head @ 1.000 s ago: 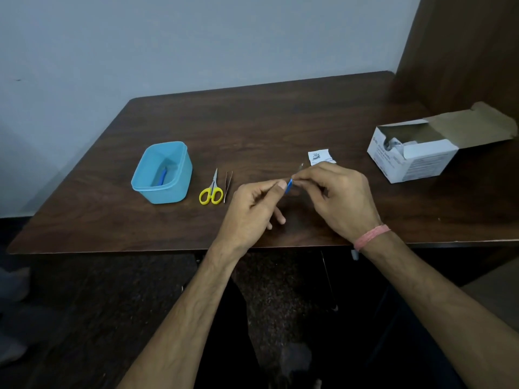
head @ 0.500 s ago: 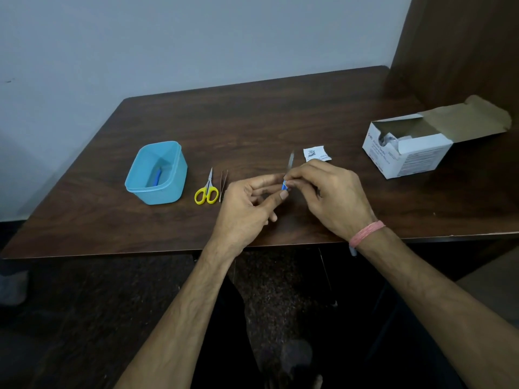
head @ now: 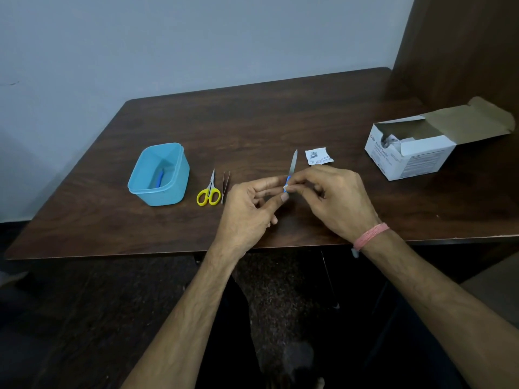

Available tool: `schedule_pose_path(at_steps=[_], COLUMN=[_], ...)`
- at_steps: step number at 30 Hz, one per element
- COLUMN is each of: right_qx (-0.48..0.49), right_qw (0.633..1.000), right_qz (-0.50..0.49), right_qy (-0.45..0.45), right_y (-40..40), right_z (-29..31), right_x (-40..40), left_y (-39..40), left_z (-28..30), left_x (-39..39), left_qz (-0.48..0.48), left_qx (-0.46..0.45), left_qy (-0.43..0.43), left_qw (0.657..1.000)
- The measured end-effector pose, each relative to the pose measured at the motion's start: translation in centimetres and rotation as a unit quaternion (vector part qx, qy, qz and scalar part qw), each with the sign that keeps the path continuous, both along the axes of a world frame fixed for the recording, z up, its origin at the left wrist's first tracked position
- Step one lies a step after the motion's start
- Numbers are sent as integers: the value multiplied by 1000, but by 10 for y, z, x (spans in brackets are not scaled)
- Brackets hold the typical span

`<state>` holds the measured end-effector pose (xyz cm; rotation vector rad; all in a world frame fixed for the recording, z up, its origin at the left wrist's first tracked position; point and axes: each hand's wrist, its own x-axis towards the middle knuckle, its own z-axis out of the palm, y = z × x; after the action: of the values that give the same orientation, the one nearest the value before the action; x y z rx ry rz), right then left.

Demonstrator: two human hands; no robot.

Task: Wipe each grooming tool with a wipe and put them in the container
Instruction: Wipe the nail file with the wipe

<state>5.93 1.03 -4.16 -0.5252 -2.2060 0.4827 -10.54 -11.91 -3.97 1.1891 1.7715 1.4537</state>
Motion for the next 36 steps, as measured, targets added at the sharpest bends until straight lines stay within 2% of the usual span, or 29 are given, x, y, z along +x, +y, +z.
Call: schedule_pose_path(at_steps=[4, 11, 19, 26, 30, 36], right_qx=[22, 14, 26, 14, 9, 5], right_qw=[999, 998, 999, 997, 996, 1000], right_qz=[14, -66, 11, -73, -84, -9], right_qy=[-32, -2, -37, -15, -18, -29], right_y=[1, 3, 1, 2, 4, -1], right_z=[-2, -3, -3, -1, -2, 2], right_x=[0, -2, 0, -2, -3, 1], left_y=[1, 2, 2, 3, 2, 1], left_z=[-1, -1, -4, -3, -3, 1], left_x=[0, 1, -2, 0, 0, 4], left_qz=[10, 7, 11, 12, 16, 29], left_qx=[0, -17, -13, -21, -26, -27], left_qy=[9, 19, 35, 39, 47, 45], left_qw=[1000, 1000, 999, 999, 998, 998])
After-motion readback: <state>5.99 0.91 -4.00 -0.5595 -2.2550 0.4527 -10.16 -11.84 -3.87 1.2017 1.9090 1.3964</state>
